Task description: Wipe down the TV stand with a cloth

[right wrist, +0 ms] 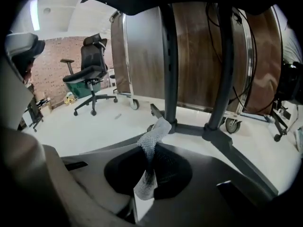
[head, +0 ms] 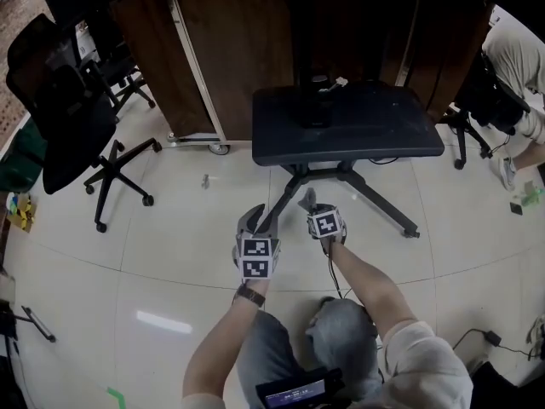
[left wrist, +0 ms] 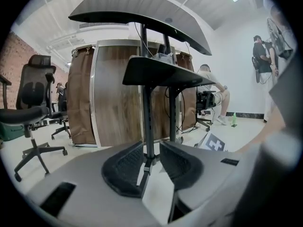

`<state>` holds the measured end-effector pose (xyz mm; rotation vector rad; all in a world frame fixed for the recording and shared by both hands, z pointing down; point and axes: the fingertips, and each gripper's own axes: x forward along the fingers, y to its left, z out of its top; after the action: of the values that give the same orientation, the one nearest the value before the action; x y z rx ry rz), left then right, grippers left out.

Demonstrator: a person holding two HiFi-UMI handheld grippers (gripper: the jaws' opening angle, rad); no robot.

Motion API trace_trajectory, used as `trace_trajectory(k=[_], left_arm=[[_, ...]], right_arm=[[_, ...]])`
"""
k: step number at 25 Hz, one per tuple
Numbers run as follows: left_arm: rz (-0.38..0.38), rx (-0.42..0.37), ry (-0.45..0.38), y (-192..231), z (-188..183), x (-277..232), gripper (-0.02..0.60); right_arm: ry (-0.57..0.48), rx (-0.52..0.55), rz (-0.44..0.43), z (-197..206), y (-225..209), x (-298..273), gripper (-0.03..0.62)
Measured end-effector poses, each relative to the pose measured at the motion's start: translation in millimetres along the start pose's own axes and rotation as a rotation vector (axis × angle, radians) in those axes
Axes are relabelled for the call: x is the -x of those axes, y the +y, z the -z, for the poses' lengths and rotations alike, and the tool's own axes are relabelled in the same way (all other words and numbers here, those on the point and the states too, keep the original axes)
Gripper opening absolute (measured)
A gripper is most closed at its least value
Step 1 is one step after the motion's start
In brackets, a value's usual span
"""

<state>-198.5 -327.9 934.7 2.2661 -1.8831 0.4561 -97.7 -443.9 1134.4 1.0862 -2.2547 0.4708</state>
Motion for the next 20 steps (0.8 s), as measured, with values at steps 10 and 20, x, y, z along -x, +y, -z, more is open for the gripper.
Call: trace_trajectory(k=[10,20], left_arm=[[0.007,0.0,-0.016,-0.8,8.0,-22.1,0.13],[0.043,0.023,0.029,-20.4,32.8,-43.3,0.13]], right_arm=[[-0.414,0.146,0.151,-179.1,-41.4,5.0,0.025],[-0.076,0.081,0.124,6.1,-70.2,-49.5,0.025]])
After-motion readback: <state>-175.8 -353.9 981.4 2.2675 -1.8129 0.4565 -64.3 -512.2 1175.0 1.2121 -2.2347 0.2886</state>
